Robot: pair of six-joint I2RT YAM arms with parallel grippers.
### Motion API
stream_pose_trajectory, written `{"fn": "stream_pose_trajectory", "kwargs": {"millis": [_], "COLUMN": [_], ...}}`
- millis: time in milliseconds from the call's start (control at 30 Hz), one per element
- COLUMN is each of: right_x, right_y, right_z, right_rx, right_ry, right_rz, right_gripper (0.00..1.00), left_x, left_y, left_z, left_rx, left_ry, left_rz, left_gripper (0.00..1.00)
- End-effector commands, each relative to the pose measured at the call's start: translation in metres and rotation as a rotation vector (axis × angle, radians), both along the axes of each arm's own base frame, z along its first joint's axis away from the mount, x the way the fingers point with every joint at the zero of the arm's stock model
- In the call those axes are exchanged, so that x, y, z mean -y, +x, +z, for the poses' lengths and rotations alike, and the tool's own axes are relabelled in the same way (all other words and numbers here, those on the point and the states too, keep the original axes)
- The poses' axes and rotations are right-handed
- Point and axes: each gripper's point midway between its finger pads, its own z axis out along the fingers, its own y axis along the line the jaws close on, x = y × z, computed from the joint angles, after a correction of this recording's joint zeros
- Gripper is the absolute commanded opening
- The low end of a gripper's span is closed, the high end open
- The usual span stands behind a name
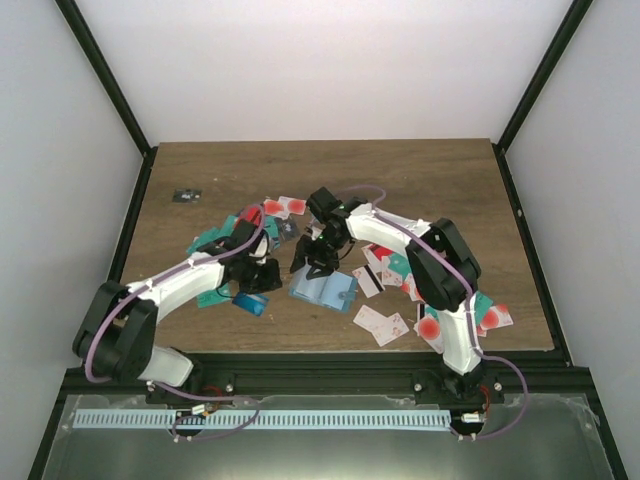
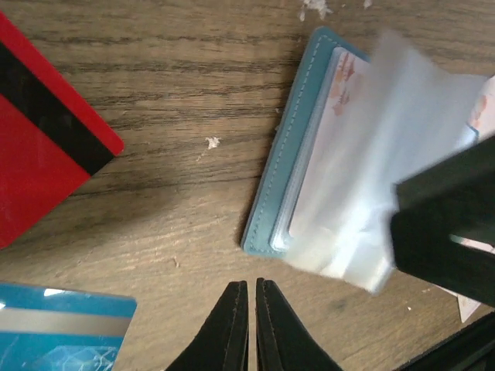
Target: Put the credit cards into the card holder
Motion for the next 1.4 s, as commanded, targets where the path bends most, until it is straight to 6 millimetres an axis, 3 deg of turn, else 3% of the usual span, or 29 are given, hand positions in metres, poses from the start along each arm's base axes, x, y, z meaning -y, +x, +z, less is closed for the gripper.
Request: {"fn": "stream_pose_trajectory", "kwargs": {"millis": [0,267,467,667,800,933,1167,1367], "right_x": [-0.021,-0.041,-0.045,-0.006,0.034,0.065,0.099,0.110], "right_y": [0.008,0.018,0.028,0.035,0.030,0.011,-0.017,-0.022], "right_z": [0.006,0.017,0.049,0.071,0.062,0.044,0.022,0.016], "right_rx": [0.025,0.102,0.199,0.299,0.313,0.295,0.274,0.268], "right_ry": [0.062,0.196,0.286,0.250,0.164,0.101,0.031,0.011], "right_rz": [0.022,0.077,0.110,0.056,-0.001,-0.028,-0.064,-0.074], "right_gripper": [0.50,0.54,0.58,0.59,0.59,0.59,0.59,0.59], "left_x": [-0.009,-0.004,0.015,0.027,0.040,0.046,0.059,0.067], "left_y": [-0.002,0.002,0.006,0.017,0.021,0.023,0.026,0.026], "left_z": [0.017,0.044,0.058,0.058,0.048,0.030,0.015,0.002], "left_rx": [0.057,0.156,0.186,0.213,0.195,0.152,0.114,0.078], "left_ry": [0.010,-0.045,-0.131,-0.126,-0.129,-0.093,-0.081,-0.060], "left_rz": [0.009,-0.015,-0.087,-0.170,-0.244,-0.294,-0.344,-0.366], "left_gripper": [0.08,0.14,0.23,0.39,0.46,0.49,0.49,0.47]}}
